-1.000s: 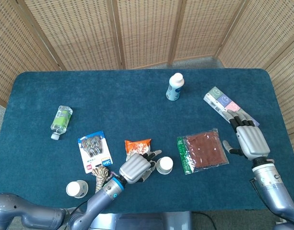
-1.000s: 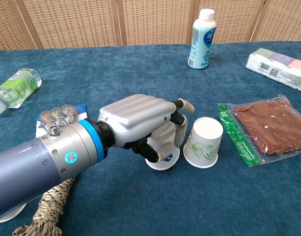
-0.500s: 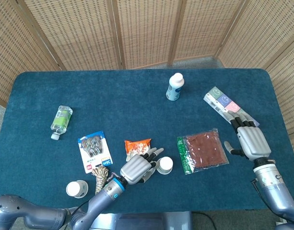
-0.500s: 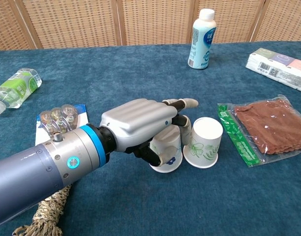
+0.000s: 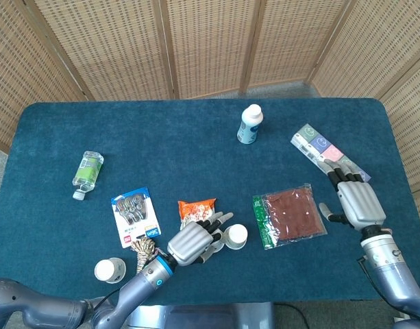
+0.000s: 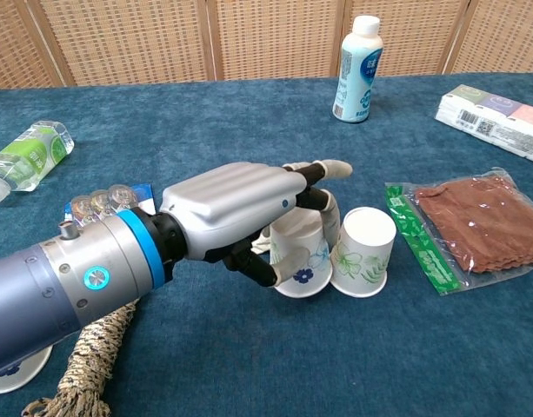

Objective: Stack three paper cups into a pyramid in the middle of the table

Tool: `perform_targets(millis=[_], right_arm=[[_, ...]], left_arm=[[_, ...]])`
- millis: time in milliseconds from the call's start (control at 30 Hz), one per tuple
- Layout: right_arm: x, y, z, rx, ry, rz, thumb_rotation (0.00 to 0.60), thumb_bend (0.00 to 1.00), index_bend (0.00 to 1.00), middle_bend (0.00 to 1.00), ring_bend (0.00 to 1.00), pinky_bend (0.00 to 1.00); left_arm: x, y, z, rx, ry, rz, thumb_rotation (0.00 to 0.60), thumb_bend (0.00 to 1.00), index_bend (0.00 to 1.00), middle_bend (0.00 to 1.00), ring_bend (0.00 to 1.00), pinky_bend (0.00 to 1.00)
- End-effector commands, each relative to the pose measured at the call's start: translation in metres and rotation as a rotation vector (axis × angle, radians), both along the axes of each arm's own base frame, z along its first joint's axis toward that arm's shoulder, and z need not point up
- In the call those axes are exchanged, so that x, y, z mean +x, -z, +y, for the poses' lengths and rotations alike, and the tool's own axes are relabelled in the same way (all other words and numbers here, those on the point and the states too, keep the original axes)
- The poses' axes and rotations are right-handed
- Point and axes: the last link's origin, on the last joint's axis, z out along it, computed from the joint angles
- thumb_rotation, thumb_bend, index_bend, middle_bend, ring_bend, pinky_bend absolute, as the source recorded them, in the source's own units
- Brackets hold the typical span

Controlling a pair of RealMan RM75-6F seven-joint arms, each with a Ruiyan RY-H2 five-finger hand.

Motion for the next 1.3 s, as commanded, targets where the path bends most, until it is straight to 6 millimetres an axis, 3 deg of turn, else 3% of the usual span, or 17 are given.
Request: perform_targets(millis=[33,300,767,1300], right_arm=[[0.001,0.0,0.0,0.002,-0.001,0.0,0.6,0.41,0.0,0.0,0.0,0.03],[0.0,0.0,0.001,0.003,0.005,0.0,0.6,0.42,0.0,0.0,0.0,0.03],[-0.001,-0.001,0.001,0.007,0.005,-0.004,0.6,0.41,0.0,0.0,0.0,0.03],[0.0,-0.002,0.001,0.01,0.006,-0.003,0.6,0.41,0.0,0.0,0.0,0.03]], left_arm=[[0.0,-0.002,-0.001,0.0,0.003,0.005,0.6,0.59,0.36,0.0,0.0,0.36],[-0.002,0.007,0.001,0.005,0.005,0.038,0.6,0.59,0.36,0.0,0.0,0.34],[-0.002,0.013,0.003,0.008,0.005,0.046,0.6,0.59,0.23,0.0,0.0,0.15],[-0.004,0.011,0.001,0.0,0.023,0.054,0.6,0.57,0.16,0.0,0.0,0.1]])
